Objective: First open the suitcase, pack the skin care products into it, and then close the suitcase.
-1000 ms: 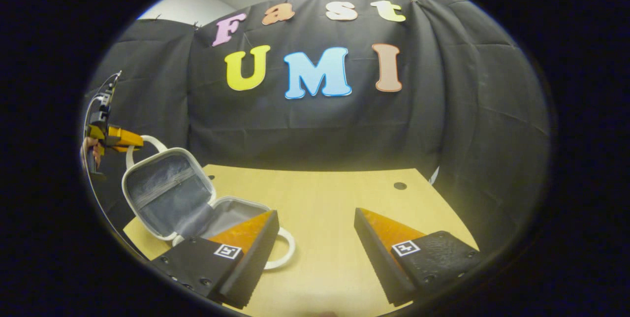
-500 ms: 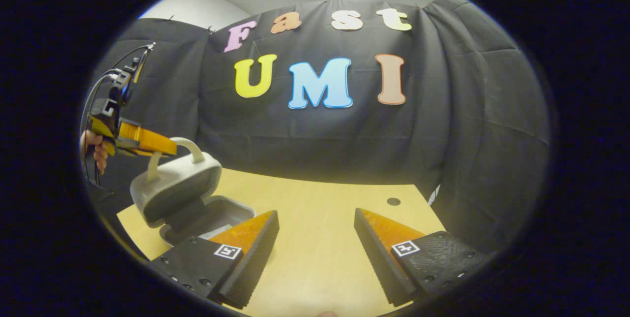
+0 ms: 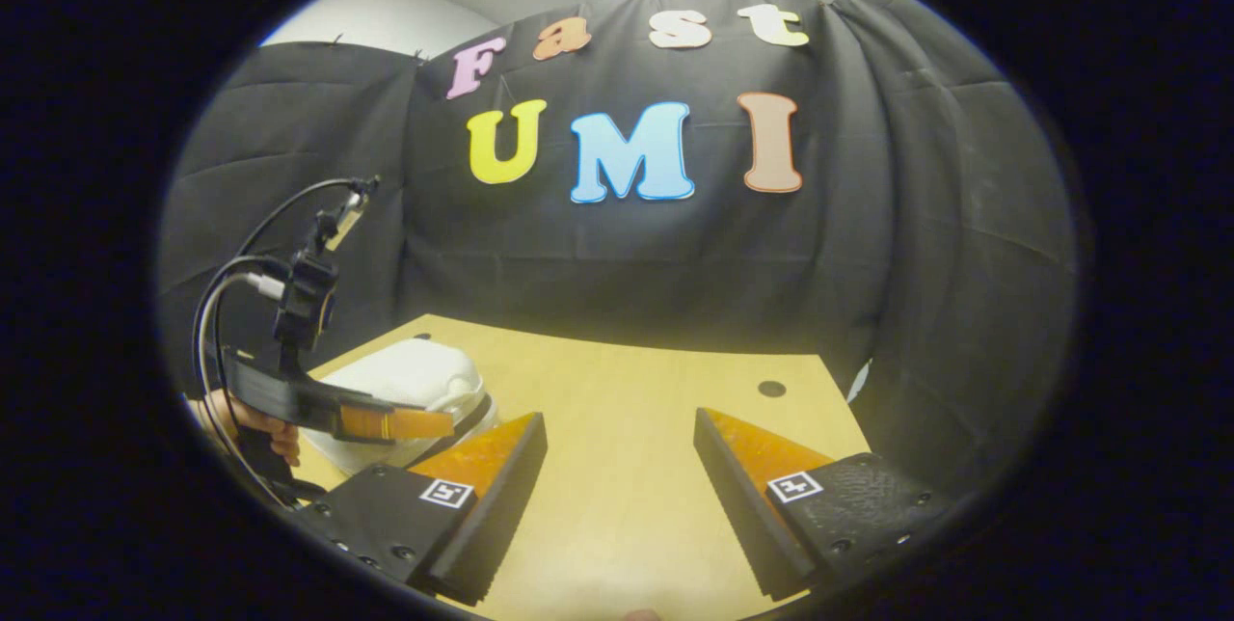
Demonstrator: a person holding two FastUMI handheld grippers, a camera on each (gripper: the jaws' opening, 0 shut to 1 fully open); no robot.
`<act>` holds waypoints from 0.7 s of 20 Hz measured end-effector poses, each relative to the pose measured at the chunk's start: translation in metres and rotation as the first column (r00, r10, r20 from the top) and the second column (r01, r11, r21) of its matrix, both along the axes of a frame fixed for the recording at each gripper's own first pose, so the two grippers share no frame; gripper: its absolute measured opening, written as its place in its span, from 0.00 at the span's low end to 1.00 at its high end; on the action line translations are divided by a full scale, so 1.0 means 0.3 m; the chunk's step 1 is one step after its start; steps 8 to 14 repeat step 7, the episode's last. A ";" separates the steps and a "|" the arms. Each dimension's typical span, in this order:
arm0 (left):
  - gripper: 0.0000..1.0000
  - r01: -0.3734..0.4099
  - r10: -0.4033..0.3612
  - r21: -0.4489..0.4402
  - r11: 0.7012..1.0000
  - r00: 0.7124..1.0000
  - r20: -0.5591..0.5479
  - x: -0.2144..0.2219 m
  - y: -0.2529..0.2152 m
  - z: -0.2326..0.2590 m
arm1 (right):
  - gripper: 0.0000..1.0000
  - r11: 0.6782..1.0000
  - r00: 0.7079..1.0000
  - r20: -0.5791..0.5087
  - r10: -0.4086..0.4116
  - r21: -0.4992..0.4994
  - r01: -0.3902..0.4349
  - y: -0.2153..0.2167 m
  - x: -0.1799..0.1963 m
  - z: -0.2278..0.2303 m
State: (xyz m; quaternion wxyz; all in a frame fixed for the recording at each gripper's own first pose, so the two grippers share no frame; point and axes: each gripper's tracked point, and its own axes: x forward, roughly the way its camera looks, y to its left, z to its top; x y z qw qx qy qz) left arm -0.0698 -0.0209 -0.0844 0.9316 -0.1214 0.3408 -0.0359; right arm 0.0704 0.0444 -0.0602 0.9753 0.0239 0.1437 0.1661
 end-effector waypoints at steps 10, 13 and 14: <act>0.27 0.083 -0.085 0.052 0.995 0.996 0.033 0.019 -0.087 -0.026 | 0.95 0.993 0.992 -0.044 -0.120 -0.014 0.119 -0.101 0.008 -0.003; 0.27 0.083 -0.085 0.052 0.995 0.996 0.033 0.019 -0.087 -0.026 | 0.95 0.993 0.992 -0.044 -0.120 -0.014 0.119 -0.101 0.008 -0.003; 0.27 0.083 -0.085 0.052 0.995 0.996 0.033 0.019 -0.087 -0.026 | 0.95 0.993 0.992 -0.044 -0.120 -0.014 0.119 -0.101 0.008 -0.003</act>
